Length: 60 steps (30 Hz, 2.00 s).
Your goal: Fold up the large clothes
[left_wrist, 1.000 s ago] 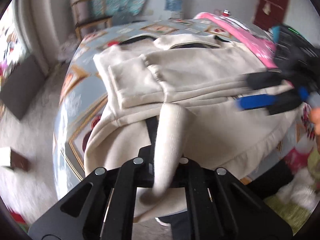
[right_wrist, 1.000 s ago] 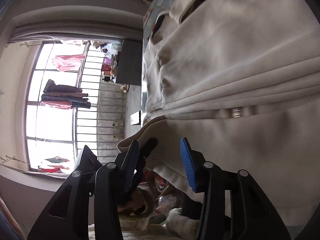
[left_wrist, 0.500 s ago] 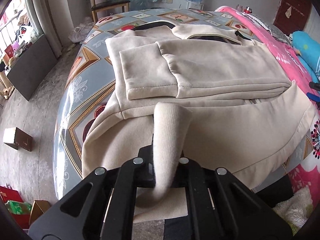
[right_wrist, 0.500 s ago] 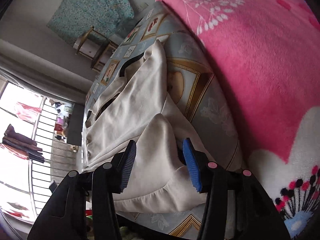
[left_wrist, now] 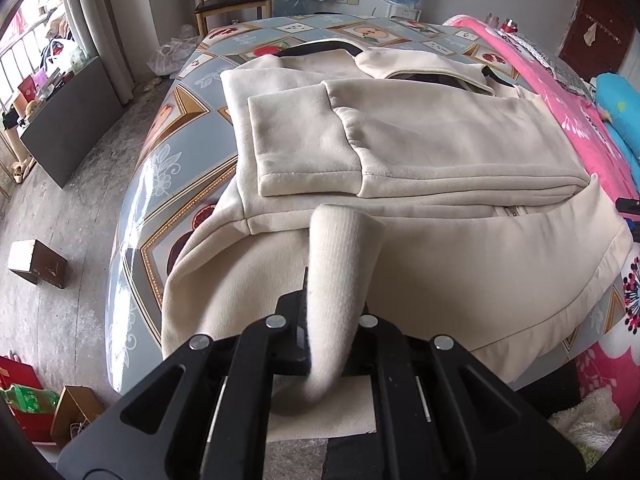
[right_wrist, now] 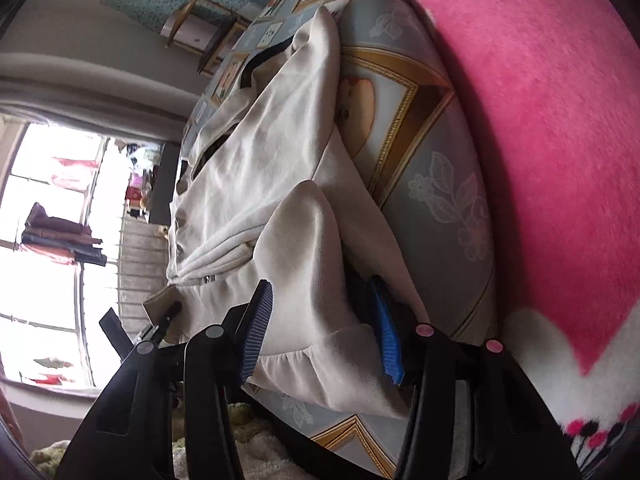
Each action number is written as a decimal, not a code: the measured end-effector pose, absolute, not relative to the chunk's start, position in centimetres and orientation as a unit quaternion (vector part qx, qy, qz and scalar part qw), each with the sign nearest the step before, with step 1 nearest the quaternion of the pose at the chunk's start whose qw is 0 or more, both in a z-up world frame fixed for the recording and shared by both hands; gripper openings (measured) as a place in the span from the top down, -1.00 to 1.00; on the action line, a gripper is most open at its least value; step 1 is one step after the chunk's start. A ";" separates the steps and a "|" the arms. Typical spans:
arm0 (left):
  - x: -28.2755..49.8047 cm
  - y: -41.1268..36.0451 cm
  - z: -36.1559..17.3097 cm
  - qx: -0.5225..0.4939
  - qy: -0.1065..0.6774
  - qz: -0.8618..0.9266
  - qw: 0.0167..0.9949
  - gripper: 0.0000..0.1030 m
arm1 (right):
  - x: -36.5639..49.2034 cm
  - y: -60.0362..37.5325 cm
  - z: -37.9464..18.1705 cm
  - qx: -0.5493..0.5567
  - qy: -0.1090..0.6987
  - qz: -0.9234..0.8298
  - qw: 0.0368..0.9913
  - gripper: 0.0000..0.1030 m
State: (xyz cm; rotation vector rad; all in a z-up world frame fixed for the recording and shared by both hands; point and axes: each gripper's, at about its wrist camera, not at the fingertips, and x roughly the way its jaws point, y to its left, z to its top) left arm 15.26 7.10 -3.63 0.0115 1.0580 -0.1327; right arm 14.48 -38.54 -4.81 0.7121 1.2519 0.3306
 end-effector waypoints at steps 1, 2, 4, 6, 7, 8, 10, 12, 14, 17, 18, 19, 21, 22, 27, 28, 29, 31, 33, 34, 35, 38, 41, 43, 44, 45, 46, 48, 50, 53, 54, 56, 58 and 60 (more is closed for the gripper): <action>15.3 7.0 -3.6 0.008 0.505 -0.061 0.861 0.88 | 14.9 -38.3 -4.9 0.314 0.574 0.159 0.739 0.06; 15.3 6.9 -3.6 0.011 0.506 -0.059 0.860 0.88 | 15.5 -38.0 -4.9 0.308 0.576 0.167 0.738 0.06; 15.3 6.7 -3.6 0.015 0.506 -0.055 0.861 0.88 | 16.4 -37.2 -4.8 0.289 0.579 0.187 0.739 0.06; 15.3 6.6 -3.6 0.018 0.506 -0.052 0.861 0.88 | 17.2 -36.4 -4.9 0.274 0.584 0.198 0.738 0.07; 15.3 6.6 -3.6 0.019 0.506 -0.052 0.861 0.88 | 17.5 -35.9 -5.1 0.264 0.591 0.205 0.734 0.06; 15.3 6.6 -3.6 0.019 0.506 -0.051 0.861 0.88 | 17.6 -35.7 -5.1 0.255 0.596 0.209 0.732 0.06; 15.3 6.6 -3.6 0.018 0.506 -0.051 0.861 0.88 | 17.4 -34.7 -4.8 0.217 0.610 0.229 0.727 0.06; 15.3 6.6 -3.6 0.018 0.506 -0.051 0.861 0.88 | 16.8 -33.9 -4.3 0.178 0.616 0.240 0.729 0.06; 15.3 6.6 -3.6 0.018 0.507 -0.050 0.860 0.88 | 16.7 -33.4 -3.8 0.152 0.613 0.237 0.738 0.06; 15.4 6.6 -3.6 0.017 0.509 -0.047 0.859 0.88 | 17.0 -33.1 -3.7 0.140 0.607 0.212 0.753 0.07; 15.4 6.7 -3.6 0.017 0.509 -0.047 0.859 0.88 | 17.1 -32.8 -3.7 0.134 0.602 0.205 0.760 0.07; 15.4 6.6 -3.6 0.016 0.510 -0.045 0.859 0.88 | 17.1 -32.3 -3.7 0.129 0.599 0.201 0.764 0.08; 15.4 6.5 -3.6 0.016 0.510 -0.043 0.859 0.88 | 16.9 -31.5 -3.8 0.106 0.595 0.186 0.775 0.12; 15.4 6.5 -3.6 0.017 0.510 -0.041 0.859 0.88 | 16.7 -30.8 -3.9 0.082 0.594 0.168 0.783 0.15; 15.4 6.3 -3.5 0.018 0.512 -0.033 0.858 0.88 | 15.6 -28.5 -3.6 0.001 0.577 0.106 0.810 0.25; 15.5 6.3 -3.5 0.018 0.514 -0.033 0.857 0.88 | 15.4 -28.4 -3.5 -0.007 0.575 0.097 0.812 0.31; 15.5 6.3 -3.5 0.017 0.514 -0.032 0.857 0.88 | 15.3 -28.2 -3.4 -0.014 0.573 0.088 0.815 0.37; 15.5 6.3 -3.5 0.018 0.516 -0.032 0.856 0.88 | 15.0 -28.0 -3.1 -0.024 0.567 0.071 0.821 0.47; 15.6 6.3 -3.5 0.018 0.517 -0.032 0.855 0.88 | 14.8 -28.0 -2.8 -0.032 0.560 0.058 0.826 0.56; 15.6 6.3 -3.5 0.017 0.517 -0.032 0.855 0.88 | 14.6 -28.0 -2.6 -0.034 0.558 0.053 0.828 0.62; 15.6 6.3 -3.5 0.017 0.518 -0.032 0.855 0.88 | 14.5 -27.8 -2.5 -0.037 0.555 0.048 0.829 0.66; 15.6 6.3 -3.5 0.018 0.517 -0.033 0.855 0.88 | 14.3 -27.5 -2.4 -0.047 0.552 0.035 0.832 0.73; 15.6 6.3 -3.5 0.019 0.516 -0.034 0.856 0.88 | 14.1 -26.7 -2.7 -0.066 0.548 0.020 0.834 0.74; 15.5 6.3 -3.5 0.020 0.515 -0.035 0.856 0.88 | 14.0 -26.2 -2.9 -0.080 0.546 0.011 0.834 0.74; 15.5 6.3 -3.5 0.019 0.516 -0.035 0.856 0.88 | 14.0 -26.1 -2.9 -0.085 0.545 0.008 0.834 0.74; 15.5 6.3 -3.5 0.018 0.516 -0.035 0.856 0.88 | 14.0 -25.9 -3.0 -0.090 0.545 0.004 0.833 0.74; 15.5 6.3 -3.5 0.018 0.516 -0.036 0.856 0.88 | 14.0 -25.9 -3.0 -0.093 0.545 0.002 0.833 0.74; 15.5 6.3 -3.5 0.017 0.517 -0.038 0.855 0.88 | 14.0 -25.7 -3.1 -0.097 0.546 -0.002 0.832 0.74; 15.5 6.3 -3.5 0.017 0.517 -0.039 0.855 0.88 | 14.0 -25.7 -3.2 -0.098 0.547 -0.005 0.832 0.74; 15.4 6.3 -3.5 0.018 0.517 -0.040 0.855 0.88 | 14.0 -25.7 -3.3 -0.097 0.548 -0.010 0.831 0.74; 15.5 6.4 -3.5 0.017 0.517 -0.040 0.855 0.88 | 14.0 -25.7 -3.3 -0.096 0.549 -0.011 0.830 0.74; 15.5 6.4 -3.5 0.017 0.517 -0.041 0.855 0.88 | 14.1 -25.6 -3.3 -0.097 0.550 -0.013 0.829 0.74; 15.4 6.4 -3.5 0.016 0.517 -0.041 0.855 0.88 | 14.1 -25.6 -3.3 -0.098 0.550 -0.015 0.829 0.74; 15.5 6.4 -3.5 0.016 0.517 -0.042 0.855 0.88 | 14.1 -25.6 -3.3 -0.099 0.551 -0.016 0.829 0.74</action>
